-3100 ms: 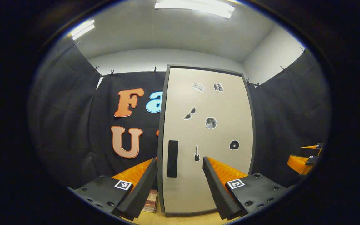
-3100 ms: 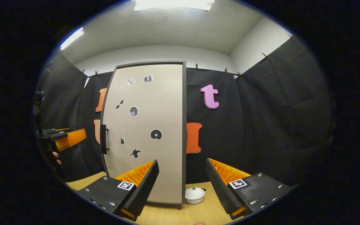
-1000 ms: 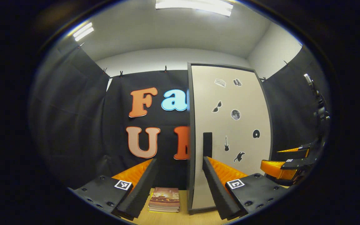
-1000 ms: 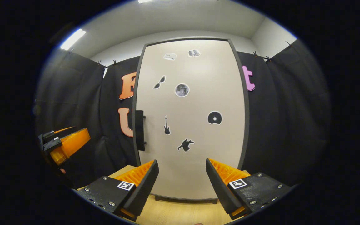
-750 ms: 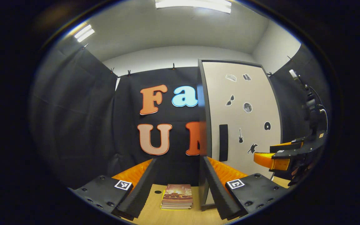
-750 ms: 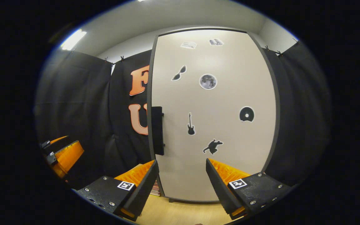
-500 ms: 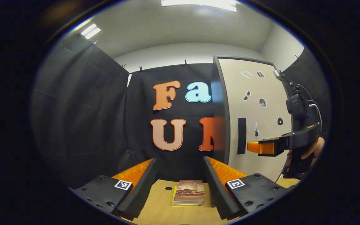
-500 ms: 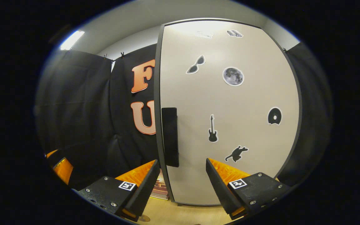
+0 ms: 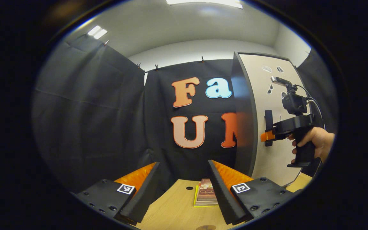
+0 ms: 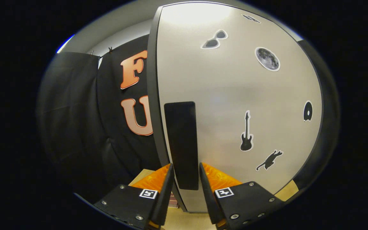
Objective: Open the cabinet door with the right hand, grasp the bottle in the cabinet with the left hand and place it on the coaster, then close the cabinet door with the right hand.
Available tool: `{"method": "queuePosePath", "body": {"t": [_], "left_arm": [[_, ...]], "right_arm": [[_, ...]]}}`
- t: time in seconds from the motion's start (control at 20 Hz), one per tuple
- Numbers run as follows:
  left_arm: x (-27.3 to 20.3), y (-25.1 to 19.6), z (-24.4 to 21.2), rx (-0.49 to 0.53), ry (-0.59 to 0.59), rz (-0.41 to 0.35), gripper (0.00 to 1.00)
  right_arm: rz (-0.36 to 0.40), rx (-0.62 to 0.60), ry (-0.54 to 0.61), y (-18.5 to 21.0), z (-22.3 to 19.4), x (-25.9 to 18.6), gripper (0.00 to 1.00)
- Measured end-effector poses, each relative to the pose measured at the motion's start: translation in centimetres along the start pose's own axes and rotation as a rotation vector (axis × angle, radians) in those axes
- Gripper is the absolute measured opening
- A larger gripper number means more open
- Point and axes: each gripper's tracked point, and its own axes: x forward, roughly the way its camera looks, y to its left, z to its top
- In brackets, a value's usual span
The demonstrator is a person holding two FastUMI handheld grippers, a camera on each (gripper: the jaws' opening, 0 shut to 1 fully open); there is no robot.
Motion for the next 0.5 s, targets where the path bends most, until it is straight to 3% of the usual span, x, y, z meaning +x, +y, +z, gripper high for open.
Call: {"method": "queuePosePath", "body": {"t": [0.05, 0.35, 0.5], "left_arm": [[0.0, 0.0, -0.3, -0.001, 0.005, -0.005, 0.95], [1.2, -1.2, -1.8, -0.021, 0.038, -0.046, 0.95], [3.1, -2.4, -1.7, -0.029, 0.047, -0.068, 0.95]], "right_arm": [[-0.015, -0.005, -0.002, 0.0, -0.1, -0.2, 0.38], [0.018, -0.01, 0.007, 0.0, -0.2, -0.8, 0.23], [0.061, -0.016, 0.035, 0.3, -0.3, -2.1, 0.23]]}}
